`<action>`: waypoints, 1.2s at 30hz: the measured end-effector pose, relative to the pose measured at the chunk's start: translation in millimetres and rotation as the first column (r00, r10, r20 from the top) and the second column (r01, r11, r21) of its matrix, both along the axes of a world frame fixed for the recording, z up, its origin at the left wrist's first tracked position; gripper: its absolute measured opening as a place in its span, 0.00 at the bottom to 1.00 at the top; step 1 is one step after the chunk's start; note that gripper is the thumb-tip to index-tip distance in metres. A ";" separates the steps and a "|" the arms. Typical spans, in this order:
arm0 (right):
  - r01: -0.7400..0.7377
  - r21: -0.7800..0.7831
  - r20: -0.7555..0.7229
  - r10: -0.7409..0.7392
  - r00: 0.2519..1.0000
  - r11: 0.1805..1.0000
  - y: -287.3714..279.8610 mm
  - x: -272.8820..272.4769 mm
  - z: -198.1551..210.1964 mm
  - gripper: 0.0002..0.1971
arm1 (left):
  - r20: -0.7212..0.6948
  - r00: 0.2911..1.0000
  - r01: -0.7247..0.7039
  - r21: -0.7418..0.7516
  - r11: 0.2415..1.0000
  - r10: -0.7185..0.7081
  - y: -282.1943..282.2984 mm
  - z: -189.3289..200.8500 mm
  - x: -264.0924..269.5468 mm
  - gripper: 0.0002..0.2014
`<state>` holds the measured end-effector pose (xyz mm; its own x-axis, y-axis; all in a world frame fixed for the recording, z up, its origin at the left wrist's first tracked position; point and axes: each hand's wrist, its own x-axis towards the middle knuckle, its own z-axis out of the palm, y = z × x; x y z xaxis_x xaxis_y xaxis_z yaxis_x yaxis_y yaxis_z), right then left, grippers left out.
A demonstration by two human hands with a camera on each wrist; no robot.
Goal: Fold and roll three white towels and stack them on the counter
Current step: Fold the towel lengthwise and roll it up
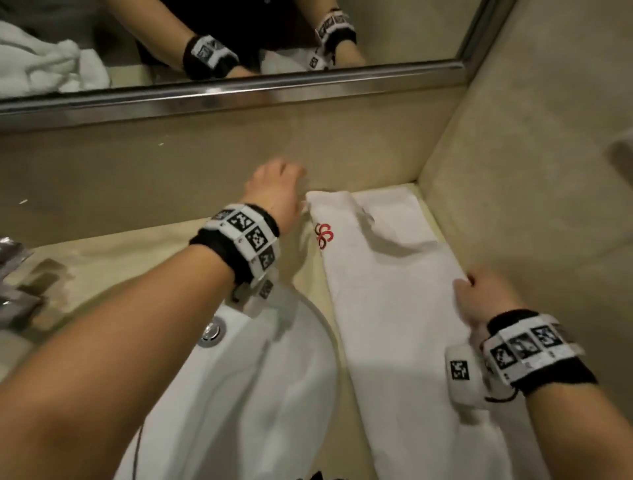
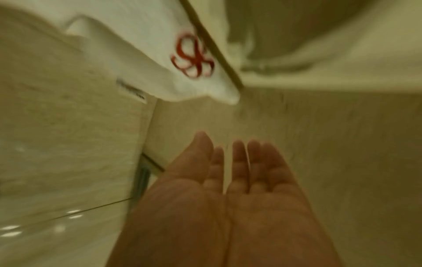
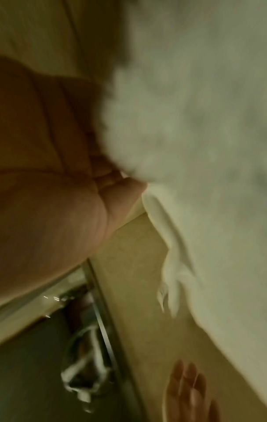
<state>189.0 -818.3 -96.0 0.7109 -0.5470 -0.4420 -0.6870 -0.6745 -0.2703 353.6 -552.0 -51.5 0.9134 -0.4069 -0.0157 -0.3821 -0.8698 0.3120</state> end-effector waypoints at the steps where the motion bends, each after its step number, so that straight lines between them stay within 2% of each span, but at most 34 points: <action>1: 0.000 -0.020 -0.074 -0.002 0.997 1.000 -3.3 -2.7 -8.1 0.18 | -0.140 0.989 -0.040 0.007 0.999 0.041 -4.1 -14.6 -1.6 0.23; 3: -0.020 -0.046 -0.103 0.016 0.995 0.999 -2.3 -0.5 -15.6 0.20 | -0.386 0.914 -0.144 -0.028 0.989 0.122 -5.9 -38.5 -8.6 0.21; 5: -0.054 -0.071 -0.047 0.051 0.998 0.996 -1.9 12.8 -15.0 0.22 | -0.486 0.860 -0.213 -0.068 0.975 0.155 -9.5 -54.7 -14.1 0.20; 7: -0.172 -0.140 0.011 0.175 0.984 0.975 -0.4 31.9 -13.1 0.28 | -0.521 0.837 -0.276 -0.135 0.952 0.169 -15.4 -63.4 -14.9 0.19; 9: -0.357 -0.258 0.052 0.381 0.923 0.898 3.3 54.3 -10.4 0.34 | -0.558 0.807 -0.349 -0.187 0.918 0.193 -24.6 -63.9 -9.7 0.21; 11: -0.527 -0.356 0.009 0.567 0.824 0.772 8.8 76.4 -11.9 0.31 | -0.555 0.802 -0.362 -0.158 0.919 0.221 -34.1 -63.7 -3.0 0.25; 13: -0.610 -0.349 -0.021 0.645 0.764 0.712 10.2 93.3 -16.0 0.20 | -0.514 0.829 -0.303 -0.084 0.949 0.220 -42.6 -64.5 1.3 0.28; 14: -0.602 -0.320 -0.007 0.634 0.773 0.731 7.5 101.1 -18.3 0.16 | -0.497 0.841 -0.277 -0.056 0.959 0.214 -46.3 -66.1 3.6 0.28; 16: -0.489 -0.301 0.068 0.530 0.845 0.818 -2.2 114.9 -21.3 0.10 | -0.488 0.847 -0.261 -0.034 0.965 0.212 -48.7 -69.0 8.0 0.26; 19: -0.263 -0.227 0.084 0.288 0.954 0.938 -15.0 131.1 -27.3 0.13 | -0.511 0.829 -0.291 -0.045 0.956 0.228 -41.9 -71.0 13.0 0.25; 21: -0.149 -0.150 0.076 0.161 0.984 0.977 -16.3 140.1 -32.3 0.15 | -0.542 0.805 -0.339 -0.087 0.937 0.242 -35.5 -71.5 15.4 0.21; 24: -0.193 -0.196 -0.024 0.192 0.981 0.961 -16.1 150.6 -35.5 0.18 | -0.620 0.746 -0.432 -0.176 0.885 0.240 -30.7 -70.2 16.1 0.15; 27: -0.229 -0.262 -0.119 0.205 0.972 0.937 -19.0 154.7 -36.7 0.20 | -0.624 0.742 -0.435 -0.170 0.884 0.244 -32.6 -67.3 16.2 0.15; 31: -0.266 -0.271 -0.149 0.233 0.961 0.925 -20.1 157.4 -43.9 0.18 | -0.665 0.708 -0.442 -0.157 0.883 0.236 -29.5 -66.2 18.0 0.12; 36: -0.241 -0.261 -0.125 0.215 0.969 0.935 -21.9 157.7 -41.8 0.18 | -0.751 0.640 -0.524 -0.272 0.807 0.162 -26.9 -66.6 18.5 0.12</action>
<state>346.8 -840.2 -137.8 0.7934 -0.4837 -0.3695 -0.5194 -0.8545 0.0035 372.1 -579.0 -118.1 0.7886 -0.1895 -0.5849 0.3865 -0.5871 0.7113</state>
